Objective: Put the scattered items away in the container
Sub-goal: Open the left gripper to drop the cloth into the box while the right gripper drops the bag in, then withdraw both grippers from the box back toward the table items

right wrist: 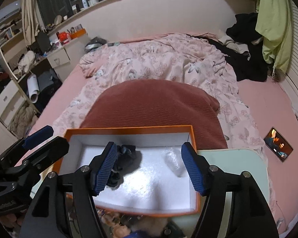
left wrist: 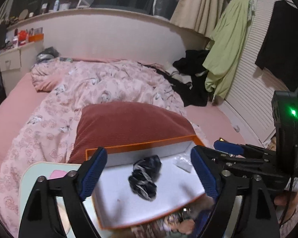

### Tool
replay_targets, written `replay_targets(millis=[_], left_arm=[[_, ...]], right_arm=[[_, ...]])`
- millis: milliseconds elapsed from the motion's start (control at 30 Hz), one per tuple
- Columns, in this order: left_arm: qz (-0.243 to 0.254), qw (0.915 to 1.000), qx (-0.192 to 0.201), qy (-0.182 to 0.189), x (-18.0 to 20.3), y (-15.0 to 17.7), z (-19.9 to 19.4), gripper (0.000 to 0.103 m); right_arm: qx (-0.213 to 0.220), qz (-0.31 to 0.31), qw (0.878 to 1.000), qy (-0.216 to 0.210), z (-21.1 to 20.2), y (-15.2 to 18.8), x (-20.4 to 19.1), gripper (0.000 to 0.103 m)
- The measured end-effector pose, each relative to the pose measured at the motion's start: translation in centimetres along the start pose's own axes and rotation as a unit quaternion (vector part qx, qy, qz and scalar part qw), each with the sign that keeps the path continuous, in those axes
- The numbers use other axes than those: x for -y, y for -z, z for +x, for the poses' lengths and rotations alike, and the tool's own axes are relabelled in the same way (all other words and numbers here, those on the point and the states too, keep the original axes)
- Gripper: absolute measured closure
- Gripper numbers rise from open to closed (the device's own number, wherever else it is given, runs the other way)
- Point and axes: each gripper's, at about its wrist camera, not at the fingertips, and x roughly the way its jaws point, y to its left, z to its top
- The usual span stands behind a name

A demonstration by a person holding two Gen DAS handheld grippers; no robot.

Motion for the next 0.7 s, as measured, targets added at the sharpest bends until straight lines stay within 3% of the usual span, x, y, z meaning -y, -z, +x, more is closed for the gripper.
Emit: replay_targets(millis=[233,333,533,700], left_arm=[[0.037,0.9991,-0.005,-0.019,0.7,4.9,-4.3,0.010],[0.035,0.9987,-0.030,-0.019,0.5,7.9,-5.0,0.010],[0.038,0.9946,-0.084,-0.048,0.6,13.1,-3.8,0.010],[0.044,0.9897,-0.116,-0.072,0.4,14.8,-2.3,0.010]], right_arm=[[0.040,-0.016,0.998,-0.054,-4.0,3.2,-1.1,0.035],[0.069,-0.039,0.996,-0.035,-5.8,5.8,-1.8,0.035],[0.073,-0.067,0.995,-0.028,-7.6,11.4,-1.6,0.035],[0.080,-0.151,0.985,0.027,-8.1,16.5,-3.1,0.035]])
